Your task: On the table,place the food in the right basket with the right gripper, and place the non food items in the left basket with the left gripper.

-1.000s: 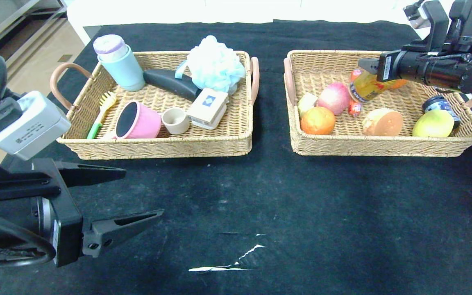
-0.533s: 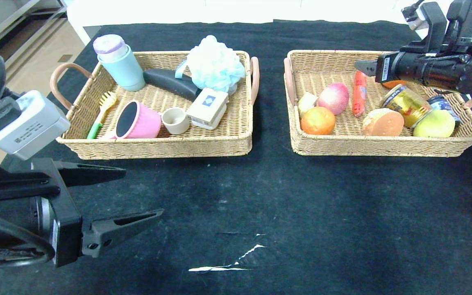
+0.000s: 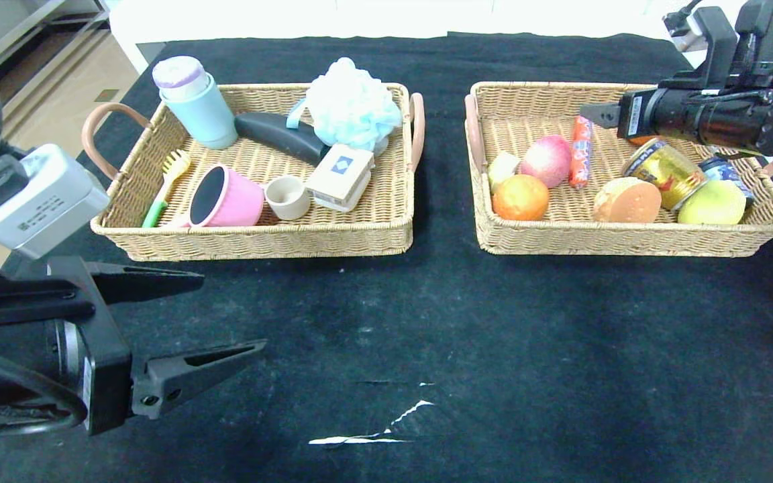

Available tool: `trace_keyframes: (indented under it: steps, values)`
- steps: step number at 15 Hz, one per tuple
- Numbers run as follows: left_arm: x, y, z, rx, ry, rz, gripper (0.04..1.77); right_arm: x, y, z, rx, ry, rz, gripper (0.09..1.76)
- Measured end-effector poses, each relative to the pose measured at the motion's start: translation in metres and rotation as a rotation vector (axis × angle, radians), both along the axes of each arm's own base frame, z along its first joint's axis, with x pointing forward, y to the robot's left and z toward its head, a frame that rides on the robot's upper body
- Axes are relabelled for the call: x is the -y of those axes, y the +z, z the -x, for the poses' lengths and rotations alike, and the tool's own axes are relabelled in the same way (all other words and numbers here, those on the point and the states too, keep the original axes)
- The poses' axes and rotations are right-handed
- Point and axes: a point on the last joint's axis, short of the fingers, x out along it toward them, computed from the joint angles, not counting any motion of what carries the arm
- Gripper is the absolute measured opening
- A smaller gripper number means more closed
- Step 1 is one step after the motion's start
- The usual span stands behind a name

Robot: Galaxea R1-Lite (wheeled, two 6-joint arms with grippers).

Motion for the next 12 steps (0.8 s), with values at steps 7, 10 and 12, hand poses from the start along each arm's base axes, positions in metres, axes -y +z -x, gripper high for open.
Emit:
trace_keyframes:
  steps: [7,10,12]
  values:
    - [-0.001,0.003,0.002,0.011,0.013,0.009,1.72,-0.009,0.034,0.091,-0.166,0.075,0.022,1.69]
    - [-0.002,0.006,0.002,0.019,0.021,0.013,1.72,-0.015,0.039,0.145,-0.220,0.128,0.036,1.69]
    - [-0.003,0.007,0.004,0.024,0.023,0.020,1.72,-0.016,0.032,0.173,-0.247,0.158,0.046,1.70]
